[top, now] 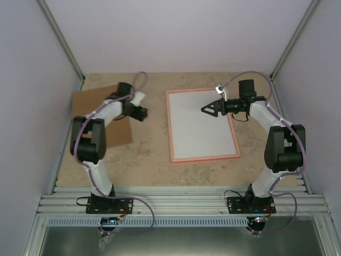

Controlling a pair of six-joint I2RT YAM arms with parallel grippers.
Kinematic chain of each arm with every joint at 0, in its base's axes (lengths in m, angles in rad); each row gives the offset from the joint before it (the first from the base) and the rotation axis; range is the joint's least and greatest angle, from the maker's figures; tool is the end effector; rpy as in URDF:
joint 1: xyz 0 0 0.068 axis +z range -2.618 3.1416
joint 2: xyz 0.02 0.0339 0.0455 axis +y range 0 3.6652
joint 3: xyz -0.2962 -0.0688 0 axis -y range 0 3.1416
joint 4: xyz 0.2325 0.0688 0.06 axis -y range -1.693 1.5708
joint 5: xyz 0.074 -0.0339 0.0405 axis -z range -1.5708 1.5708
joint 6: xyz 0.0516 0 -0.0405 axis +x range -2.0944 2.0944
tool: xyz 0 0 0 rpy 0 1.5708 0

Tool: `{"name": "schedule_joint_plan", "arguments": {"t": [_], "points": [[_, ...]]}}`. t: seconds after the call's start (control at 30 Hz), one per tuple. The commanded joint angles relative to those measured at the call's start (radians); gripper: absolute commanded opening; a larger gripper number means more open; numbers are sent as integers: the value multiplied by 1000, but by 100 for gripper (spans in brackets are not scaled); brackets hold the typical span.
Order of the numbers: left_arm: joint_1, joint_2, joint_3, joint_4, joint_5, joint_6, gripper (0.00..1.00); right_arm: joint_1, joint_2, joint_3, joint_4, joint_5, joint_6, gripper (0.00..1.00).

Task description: Put the photo into the frame

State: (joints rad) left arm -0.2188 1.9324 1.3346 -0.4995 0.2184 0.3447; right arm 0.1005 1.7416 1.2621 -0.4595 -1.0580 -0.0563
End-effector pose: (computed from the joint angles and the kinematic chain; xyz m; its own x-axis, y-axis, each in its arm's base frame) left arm 0.3953 -0.0994 0.1986 -0.7135 0.4966 -0.4943 0.5838 0.8115 -0.0274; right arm 0.3566 0.0812 0.2712 -0.7700 -0.1054 -0.6292 -0.6055 0.4313 0.6688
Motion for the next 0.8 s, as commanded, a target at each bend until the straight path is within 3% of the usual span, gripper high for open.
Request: {"name": "schedule_joint_plan", "arguments": {"t": [0.0,0.13,0.3,0.47,0.77], "points": [[198,-144,-75,98,-59,-161,96,5,-19,-20,52,-34,30,98],[334,-215,-155,128,-139,-184,99,9,-28,-26,62,-36,35,98],[423,-242,-210,130,-155,-123,99,35,-41,-38,74,-13,51,97],[533,-252,-213,104,-84,-111,99,149,-52,-40,138,93,153,96],[689,-248,-250,134,-137,-227,99,278,-16,-34,251,103,227,96]]}}
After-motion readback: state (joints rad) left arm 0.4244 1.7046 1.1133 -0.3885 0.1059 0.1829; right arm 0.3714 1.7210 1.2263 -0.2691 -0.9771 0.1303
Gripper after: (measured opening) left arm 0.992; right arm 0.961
